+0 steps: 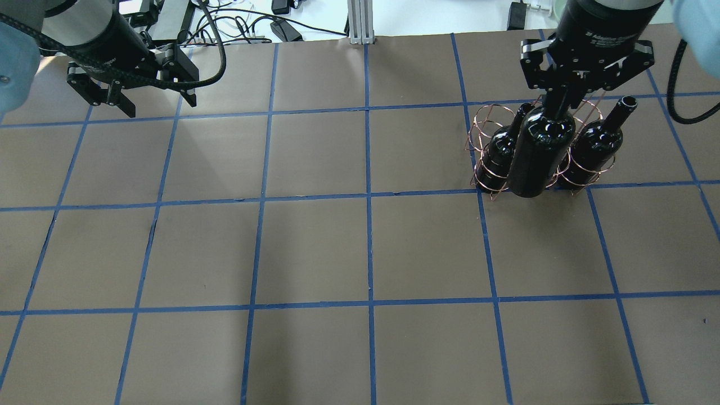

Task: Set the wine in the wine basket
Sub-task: 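Carry the bottle with the right gripper above the wire rack, then lower the bottle into the rack's middle slot with the right gripper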

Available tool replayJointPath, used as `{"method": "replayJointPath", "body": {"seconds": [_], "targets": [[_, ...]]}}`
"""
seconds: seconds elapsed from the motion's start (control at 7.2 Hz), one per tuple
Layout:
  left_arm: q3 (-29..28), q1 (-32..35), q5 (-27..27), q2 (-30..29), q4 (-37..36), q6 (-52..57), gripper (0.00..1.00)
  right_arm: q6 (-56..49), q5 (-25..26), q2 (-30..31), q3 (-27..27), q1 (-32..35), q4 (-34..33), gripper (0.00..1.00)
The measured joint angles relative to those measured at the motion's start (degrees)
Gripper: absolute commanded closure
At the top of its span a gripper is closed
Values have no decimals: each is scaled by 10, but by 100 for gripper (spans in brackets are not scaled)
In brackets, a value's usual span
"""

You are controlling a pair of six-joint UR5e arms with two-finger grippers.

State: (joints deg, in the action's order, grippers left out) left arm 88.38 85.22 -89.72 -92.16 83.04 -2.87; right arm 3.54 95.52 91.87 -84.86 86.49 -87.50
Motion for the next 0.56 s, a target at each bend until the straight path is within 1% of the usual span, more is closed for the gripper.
{"method": "replayJointPath", "body": {"seconds": [0.28,0.56], "targets": [[0,1,-1,0,1,1,0,-86,-25,1,-5,-56,-9,100],[1,1,-2,-1,1,2,0,-110,-44,-1,-13,-73,-53,100]]}}
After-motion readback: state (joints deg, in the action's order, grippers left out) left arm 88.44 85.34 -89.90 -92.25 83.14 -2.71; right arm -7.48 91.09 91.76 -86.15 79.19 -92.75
